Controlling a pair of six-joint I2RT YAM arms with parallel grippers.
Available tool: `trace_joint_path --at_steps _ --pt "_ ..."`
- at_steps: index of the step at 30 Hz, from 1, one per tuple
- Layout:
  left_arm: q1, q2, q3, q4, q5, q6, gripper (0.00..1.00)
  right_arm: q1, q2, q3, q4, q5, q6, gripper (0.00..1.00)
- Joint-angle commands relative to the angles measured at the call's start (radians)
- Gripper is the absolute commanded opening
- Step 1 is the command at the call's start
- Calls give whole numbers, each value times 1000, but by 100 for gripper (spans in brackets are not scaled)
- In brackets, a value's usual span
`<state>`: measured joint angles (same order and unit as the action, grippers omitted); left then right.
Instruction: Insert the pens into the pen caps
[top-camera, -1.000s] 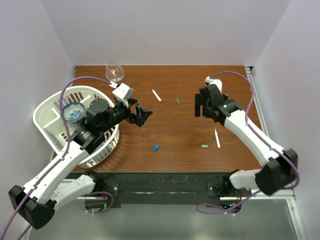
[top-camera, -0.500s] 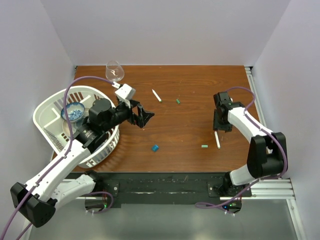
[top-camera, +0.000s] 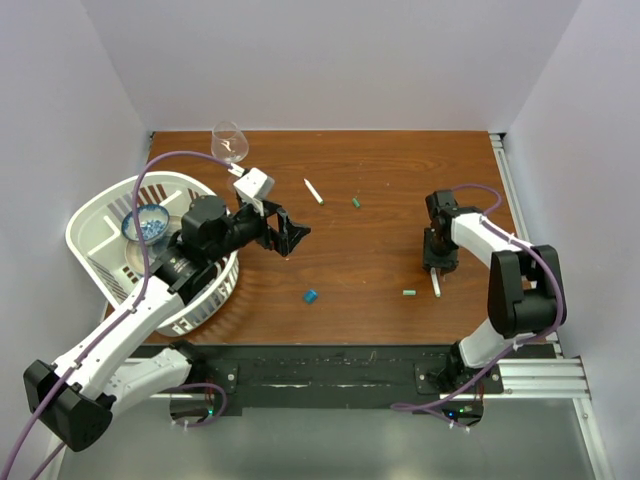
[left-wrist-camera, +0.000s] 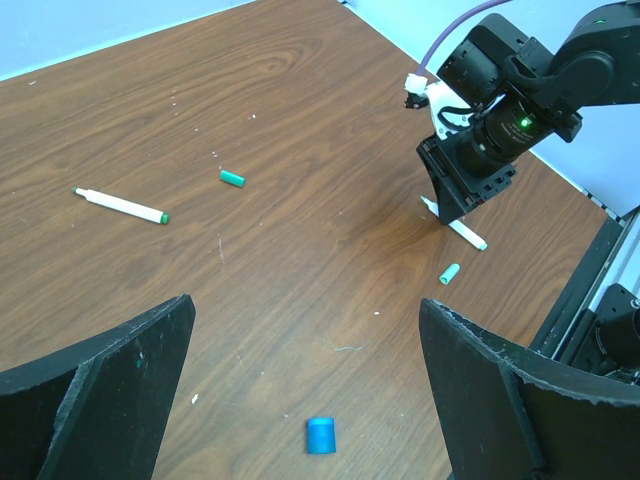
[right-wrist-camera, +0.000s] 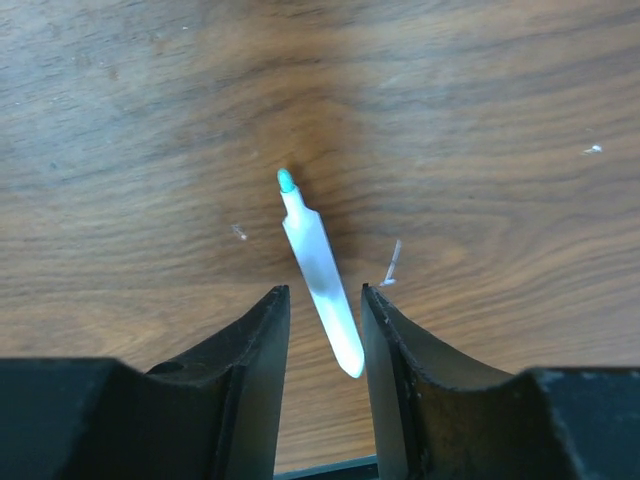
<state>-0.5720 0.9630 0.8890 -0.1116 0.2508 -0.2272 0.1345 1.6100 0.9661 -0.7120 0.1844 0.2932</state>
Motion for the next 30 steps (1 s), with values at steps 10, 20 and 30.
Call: trace_joint_path --at_steps 10,20,30 --pt "-5 -17 -1 52 -2 -12 97 -4 88 0 74 -62 -42 19" --pt "-5 8 62 12 99 -50 87 4 -85 5 126 -154 -31 0" --pt "-5 77 -111 286 332 -318 77 177 -447 -52 360 -422 251 0"
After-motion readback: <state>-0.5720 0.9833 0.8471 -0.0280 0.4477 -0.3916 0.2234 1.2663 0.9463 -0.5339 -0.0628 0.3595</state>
